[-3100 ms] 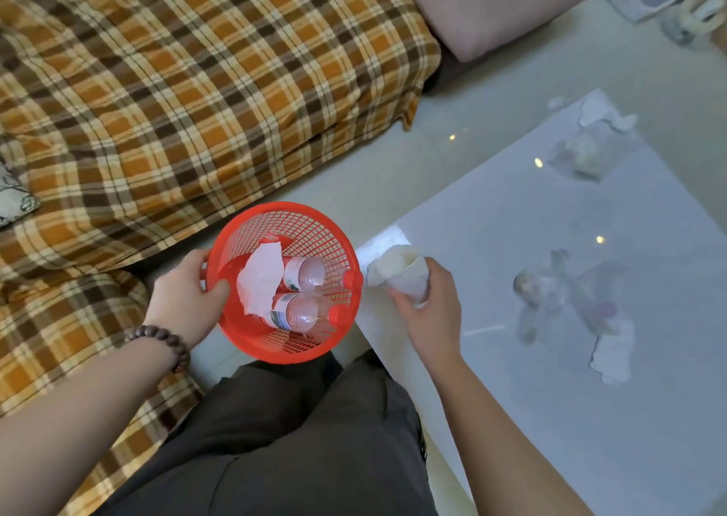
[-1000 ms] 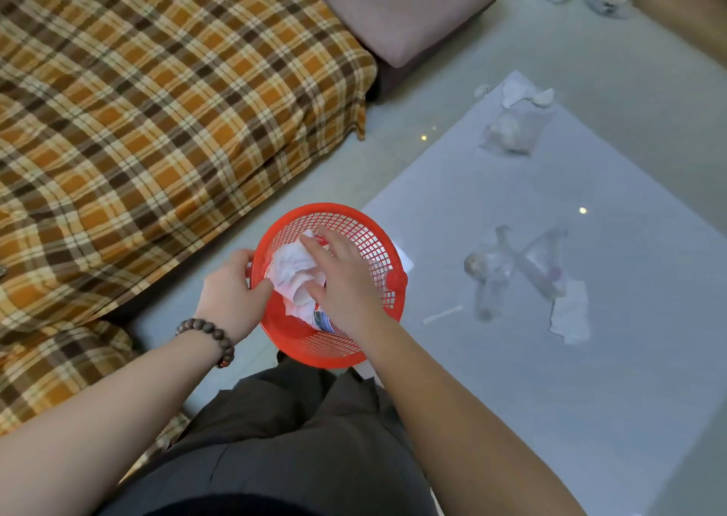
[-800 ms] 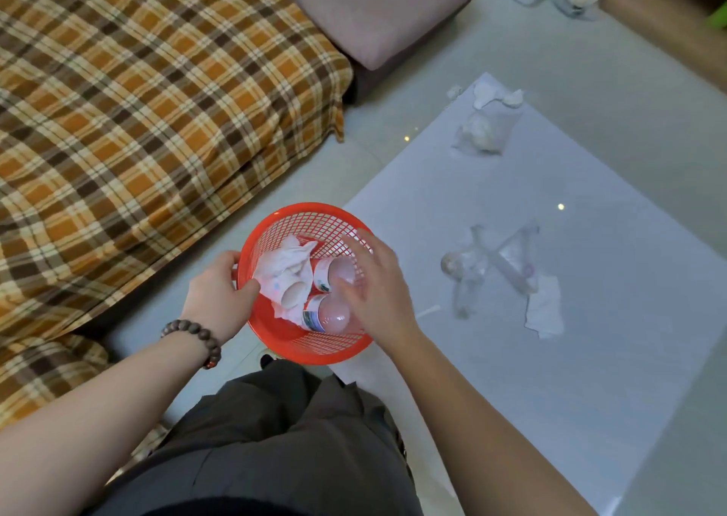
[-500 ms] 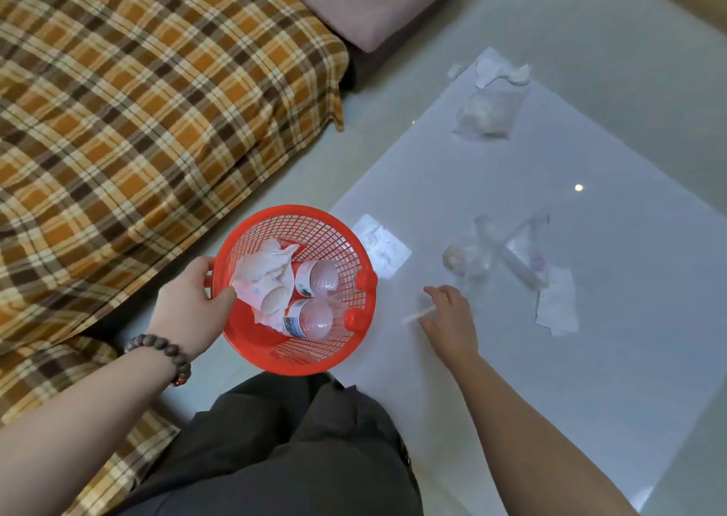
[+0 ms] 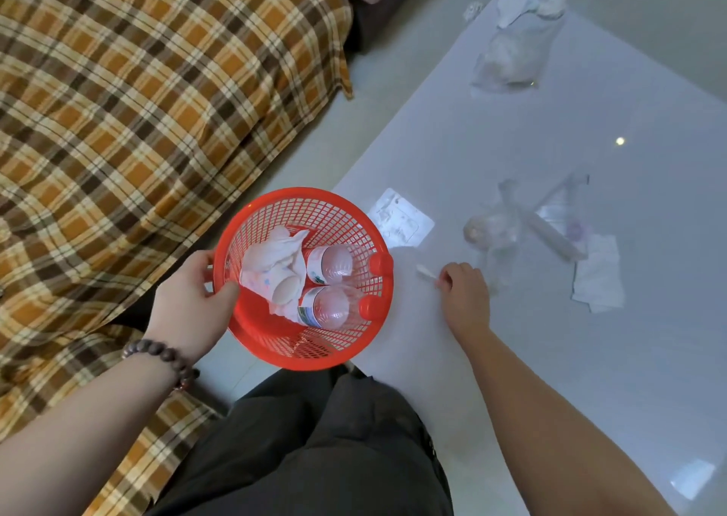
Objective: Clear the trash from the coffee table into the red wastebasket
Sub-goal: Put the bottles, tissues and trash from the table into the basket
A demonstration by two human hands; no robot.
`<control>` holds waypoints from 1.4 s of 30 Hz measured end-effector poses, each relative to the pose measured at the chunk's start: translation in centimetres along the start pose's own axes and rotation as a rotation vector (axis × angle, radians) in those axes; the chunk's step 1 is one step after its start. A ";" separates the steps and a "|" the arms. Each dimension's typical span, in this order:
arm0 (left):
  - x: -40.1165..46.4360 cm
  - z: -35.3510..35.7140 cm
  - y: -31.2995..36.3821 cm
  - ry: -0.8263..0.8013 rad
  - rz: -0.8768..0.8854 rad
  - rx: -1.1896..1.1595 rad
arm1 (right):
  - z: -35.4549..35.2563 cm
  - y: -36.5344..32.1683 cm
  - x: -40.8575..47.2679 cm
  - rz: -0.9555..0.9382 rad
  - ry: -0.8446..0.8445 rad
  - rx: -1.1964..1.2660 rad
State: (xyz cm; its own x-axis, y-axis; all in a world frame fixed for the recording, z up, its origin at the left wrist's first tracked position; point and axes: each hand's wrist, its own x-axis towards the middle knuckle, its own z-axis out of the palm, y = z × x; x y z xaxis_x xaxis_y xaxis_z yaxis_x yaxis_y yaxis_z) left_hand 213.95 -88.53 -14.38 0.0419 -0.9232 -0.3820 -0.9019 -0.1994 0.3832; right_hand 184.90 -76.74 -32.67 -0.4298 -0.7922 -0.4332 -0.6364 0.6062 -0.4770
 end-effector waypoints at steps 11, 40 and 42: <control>-0.1 0.4 3.4 -0.024 0.065 -0.051 | -5.5 -15.4 -6.7 -0.562 0.029 0.290; 1.0 0.9 6.0 0.031 0.085 0.029 | -3.4 2.7 4.5 0.160 -0.086 -0.156; 1.1 0.9 5.9 0.025 0.076 0.030 | -2.9 3.1 3.9 0.136 -0.056 -0.171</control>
State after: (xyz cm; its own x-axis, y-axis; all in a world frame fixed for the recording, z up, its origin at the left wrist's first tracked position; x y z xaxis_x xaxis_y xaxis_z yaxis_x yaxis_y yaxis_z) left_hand 208.29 -90.40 -13.28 -0.0171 -0.9435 -0.3309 -0.9155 -0.1183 0.3846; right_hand 179.46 -78.14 -33.61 -0.4858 -0.6958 -0.5289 -0.6766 0.6825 -0.2764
